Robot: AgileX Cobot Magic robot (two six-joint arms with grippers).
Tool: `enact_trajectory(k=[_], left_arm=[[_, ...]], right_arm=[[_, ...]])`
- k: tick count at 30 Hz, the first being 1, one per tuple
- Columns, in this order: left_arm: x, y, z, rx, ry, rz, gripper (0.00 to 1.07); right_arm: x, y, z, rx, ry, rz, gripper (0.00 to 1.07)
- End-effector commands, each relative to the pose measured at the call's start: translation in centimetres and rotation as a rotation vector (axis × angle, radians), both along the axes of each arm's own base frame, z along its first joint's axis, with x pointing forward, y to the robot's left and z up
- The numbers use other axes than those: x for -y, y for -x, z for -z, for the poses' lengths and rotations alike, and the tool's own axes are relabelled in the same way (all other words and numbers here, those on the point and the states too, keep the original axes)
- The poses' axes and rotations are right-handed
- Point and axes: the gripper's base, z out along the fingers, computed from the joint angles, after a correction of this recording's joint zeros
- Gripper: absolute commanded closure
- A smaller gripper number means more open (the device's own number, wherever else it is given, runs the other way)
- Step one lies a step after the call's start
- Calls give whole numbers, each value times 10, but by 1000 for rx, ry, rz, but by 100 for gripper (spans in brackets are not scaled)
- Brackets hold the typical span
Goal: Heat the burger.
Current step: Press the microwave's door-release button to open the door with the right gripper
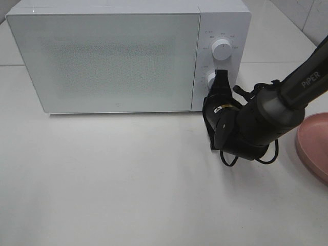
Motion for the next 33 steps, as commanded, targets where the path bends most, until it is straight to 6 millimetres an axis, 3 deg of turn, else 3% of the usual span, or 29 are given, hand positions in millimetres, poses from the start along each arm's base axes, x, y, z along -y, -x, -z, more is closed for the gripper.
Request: enact_trajectory(k=[1, 7, 19, 33], left_arm=[[1, 2, 1, 15, 6, 10, 9], [1, 2, 1, 15, 6, 10, 9], [1, 2, 1, 15, 6, 10, 9], [1, 2, 1, 15, 6, 10, 9]], right_arm=[[3, -4, -2, 14, 7, 9, 107], [1, -8, 4, 19, 2, 21, 107], [4, -11, -2, 98, 23, 44, 107], [3, -32, -27, 255, 12, 132, 107]])
